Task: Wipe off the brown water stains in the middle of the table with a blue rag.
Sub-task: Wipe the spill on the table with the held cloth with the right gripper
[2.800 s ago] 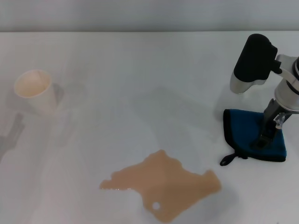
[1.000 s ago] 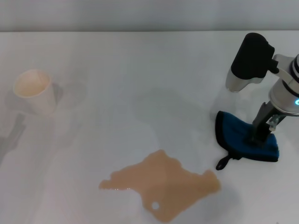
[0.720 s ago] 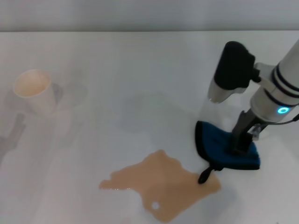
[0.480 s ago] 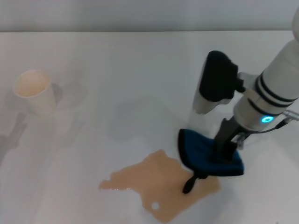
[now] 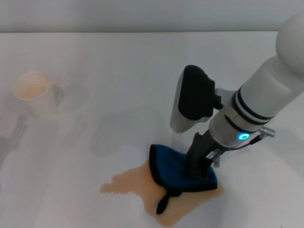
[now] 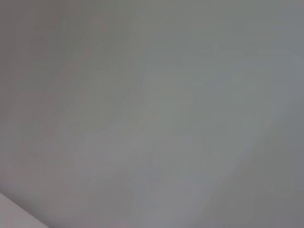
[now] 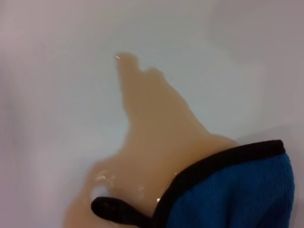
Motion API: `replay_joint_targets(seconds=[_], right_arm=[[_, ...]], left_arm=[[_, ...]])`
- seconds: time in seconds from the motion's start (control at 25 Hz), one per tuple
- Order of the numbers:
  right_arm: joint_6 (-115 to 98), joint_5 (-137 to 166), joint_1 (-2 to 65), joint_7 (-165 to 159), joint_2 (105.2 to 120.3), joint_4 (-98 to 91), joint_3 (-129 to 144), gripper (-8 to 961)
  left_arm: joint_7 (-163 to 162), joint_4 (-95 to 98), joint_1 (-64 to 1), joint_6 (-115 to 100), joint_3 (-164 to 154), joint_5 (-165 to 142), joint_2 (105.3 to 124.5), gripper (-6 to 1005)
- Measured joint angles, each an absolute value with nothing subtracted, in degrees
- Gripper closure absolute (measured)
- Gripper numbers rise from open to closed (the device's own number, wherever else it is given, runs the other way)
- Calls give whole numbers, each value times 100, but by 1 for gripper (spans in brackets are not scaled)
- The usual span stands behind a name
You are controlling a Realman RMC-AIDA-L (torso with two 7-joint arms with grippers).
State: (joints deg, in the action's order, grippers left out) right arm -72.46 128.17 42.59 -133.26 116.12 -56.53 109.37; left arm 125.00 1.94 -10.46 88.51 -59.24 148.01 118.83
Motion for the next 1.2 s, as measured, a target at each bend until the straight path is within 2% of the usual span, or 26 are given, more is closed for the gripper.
replay_joint_targets(seconds=[1.2], right_arm=[[-5985,11112,4333,-13284,11622,-5986,12229,836]], left_arm=[[12454,202,-1063,8850,-5924,14801,11874,125]])
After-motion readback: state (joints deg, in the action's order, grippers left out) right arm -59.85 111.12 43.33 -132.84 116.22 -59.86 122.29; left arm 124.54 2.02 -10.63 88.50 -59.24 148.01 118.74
